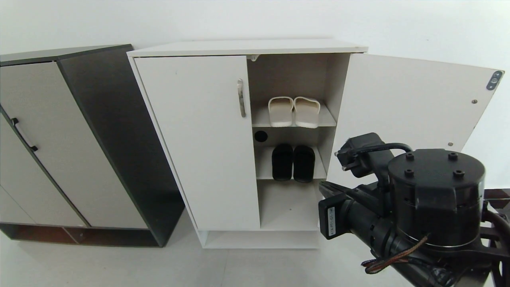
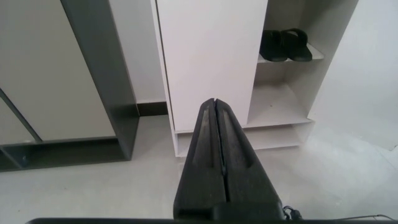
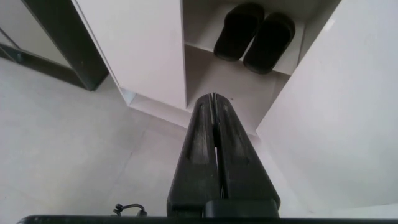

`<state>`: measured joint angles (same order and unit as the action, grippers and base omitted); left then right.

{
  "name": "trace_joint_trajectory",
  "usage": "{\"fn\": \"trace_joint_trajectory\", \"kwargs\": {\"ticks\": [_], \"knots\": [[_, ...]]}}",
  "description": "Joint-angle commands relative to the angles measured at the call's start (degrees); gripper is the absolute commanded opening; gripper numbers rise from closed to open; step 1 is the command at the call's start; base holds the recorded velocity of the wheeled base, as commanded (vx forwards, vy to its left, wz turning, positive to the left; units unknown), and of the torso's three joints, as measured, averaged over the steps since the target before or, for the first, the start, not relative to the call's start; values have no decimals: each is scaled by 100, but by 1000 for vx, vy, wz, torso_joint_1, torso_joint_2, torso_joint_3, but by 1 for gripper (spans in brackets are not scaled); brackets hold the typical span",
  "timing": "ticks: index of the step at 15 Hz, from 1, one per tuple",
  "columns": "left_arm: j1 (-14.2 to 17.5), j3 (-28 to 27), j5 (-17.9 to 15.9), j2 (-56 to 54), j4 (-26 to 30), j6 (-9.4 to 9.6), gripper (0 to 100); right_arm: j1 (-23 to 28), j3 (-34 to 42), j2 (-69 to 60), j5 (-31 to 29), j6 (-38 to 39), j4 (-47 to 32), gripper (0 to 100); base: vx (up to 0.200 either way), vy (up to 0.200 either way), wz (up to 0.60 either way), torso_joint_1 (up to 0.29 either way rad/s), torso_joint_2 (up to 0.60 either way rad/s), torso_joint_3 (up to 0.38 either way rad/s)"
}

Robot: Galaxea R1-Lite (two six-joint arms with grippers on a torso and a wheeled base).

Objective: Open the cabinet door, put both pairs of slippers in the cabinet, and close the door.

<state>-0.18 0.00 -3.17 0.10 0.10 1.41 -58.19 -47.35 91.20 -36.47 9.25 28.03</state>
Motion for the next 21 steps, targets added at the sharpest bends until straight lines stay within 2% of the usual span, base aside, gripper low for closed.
{"fn": "trace_joint_trajectory", "kwargs": {"ticks": [1, 12, 16, 21], "knots": [[1, 0, 1, -1, -1, -1, 0, 35, 6, 30, 0, -2, 1, 0, 0, 0, 0, 0, 0, 0], [1, 0, 1, -1, -1, -1, 0, 44, 94, 74, 0, -55, -8, 0, 0, 0, 0, 0, -7, -4], [1, 0, 1, -1, -1, -10, 0, 44, 94, 74, 0, -82, -8, 0, 0, 0, 0, 22, -239, -321], [1, 0, 1, -1, -1, -10, 0, 44, 103, 82, 0, -82, -8, 0, 0, 0, 0, 87, -508, -355]]}}
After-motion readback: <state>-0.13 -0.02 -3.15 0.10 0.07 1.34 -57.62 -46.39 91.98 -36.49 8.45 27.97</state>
